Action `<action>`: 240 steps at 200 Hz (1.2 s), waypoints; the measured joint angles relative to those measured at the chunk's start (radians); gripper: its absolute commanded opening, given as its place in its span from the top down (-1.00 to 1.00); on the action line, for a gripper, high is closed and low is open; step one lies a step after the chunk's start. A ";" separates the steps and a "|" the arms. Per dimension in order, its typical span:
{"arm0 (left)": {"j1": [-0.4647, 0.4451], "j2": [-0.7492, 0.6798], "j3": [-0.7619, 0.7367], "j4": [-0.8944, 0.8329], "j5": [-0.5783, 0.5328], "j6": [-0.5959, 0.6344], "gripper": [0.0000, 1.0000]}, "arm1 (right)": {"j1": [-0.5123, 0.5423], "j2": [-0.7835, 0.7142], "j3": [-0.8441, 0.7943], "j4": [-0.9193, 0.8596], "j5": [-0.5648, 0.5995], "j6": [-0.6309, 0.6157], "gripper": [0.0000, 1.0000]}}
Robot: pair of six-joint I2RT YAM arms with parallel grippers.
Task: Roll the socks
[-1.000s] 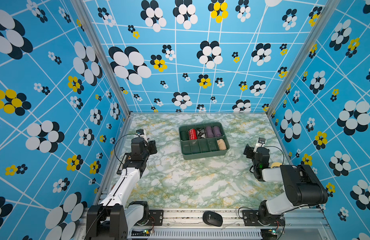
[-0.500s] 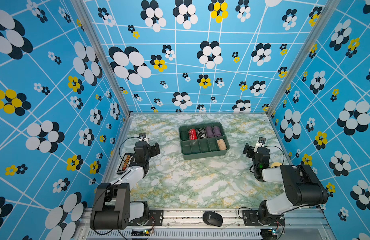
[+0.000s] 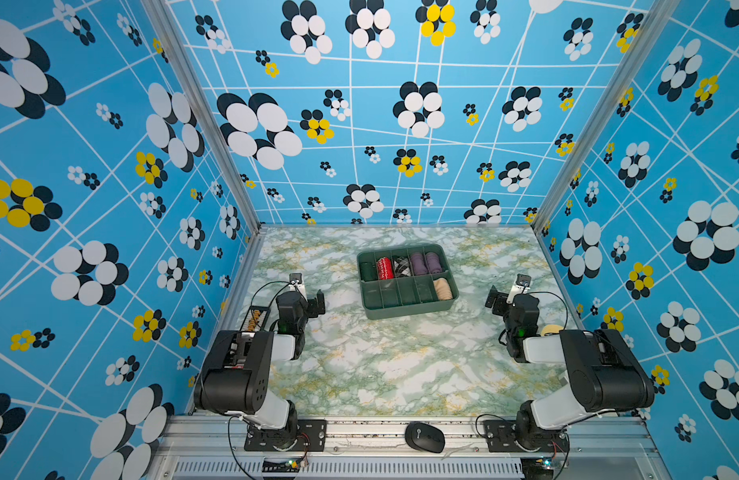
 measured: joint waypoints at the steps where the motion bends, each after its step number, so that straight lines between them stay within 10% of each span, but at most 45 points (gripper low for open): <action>1: 0.000 0.000 0.000 0.001 0.000 0.001 -0.98 | 0.000 0.000 0.000 0.000 0.000 0.000 -0.99; 240: 0.002 0.000 0.000 0.026 0.001 0.015 -0.98 | 0.000 0.000 0.000 0.000 0.000 0.000 -0.99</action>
